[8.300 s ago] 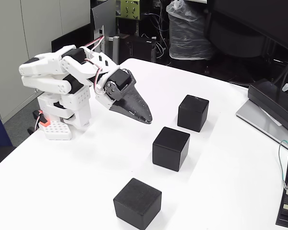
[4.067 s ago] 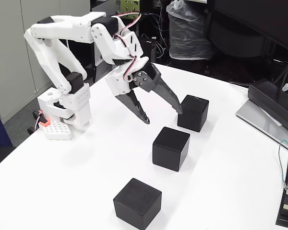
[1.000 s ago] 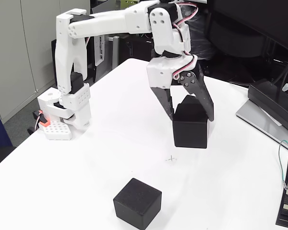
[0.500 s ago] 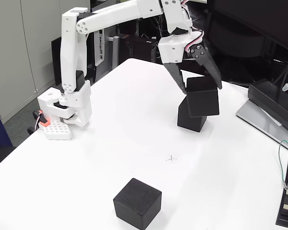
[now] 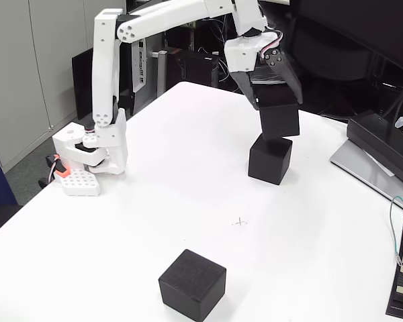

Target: Stack the 3 blocks

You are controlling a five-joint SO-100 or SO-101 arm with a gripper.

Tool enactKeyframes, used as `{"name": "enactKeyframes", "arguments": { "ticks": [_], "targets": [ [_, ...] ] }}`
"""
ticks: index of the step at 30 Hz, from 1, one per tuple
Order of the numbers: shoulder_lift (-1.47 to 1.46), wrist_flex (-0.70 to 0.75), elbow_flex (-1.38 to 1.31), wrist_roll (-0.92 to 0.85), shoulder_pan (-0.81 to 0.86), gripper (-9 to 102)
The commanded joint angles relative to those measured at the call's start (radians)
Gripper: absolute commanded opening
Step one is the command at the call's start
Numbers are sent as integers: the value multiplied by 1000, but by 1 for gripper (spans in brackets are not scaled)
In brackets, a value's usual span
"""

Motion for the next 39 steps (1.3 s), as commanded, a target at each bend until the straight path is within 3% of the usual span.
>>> {"name": "enactKeyframes", "arguments": {
  "ticks": [1,39],
  "targets": [
    [5,-5,23,21,-15,-1],
    [-120,-57,54,25,-18,-1]
  ]
}}
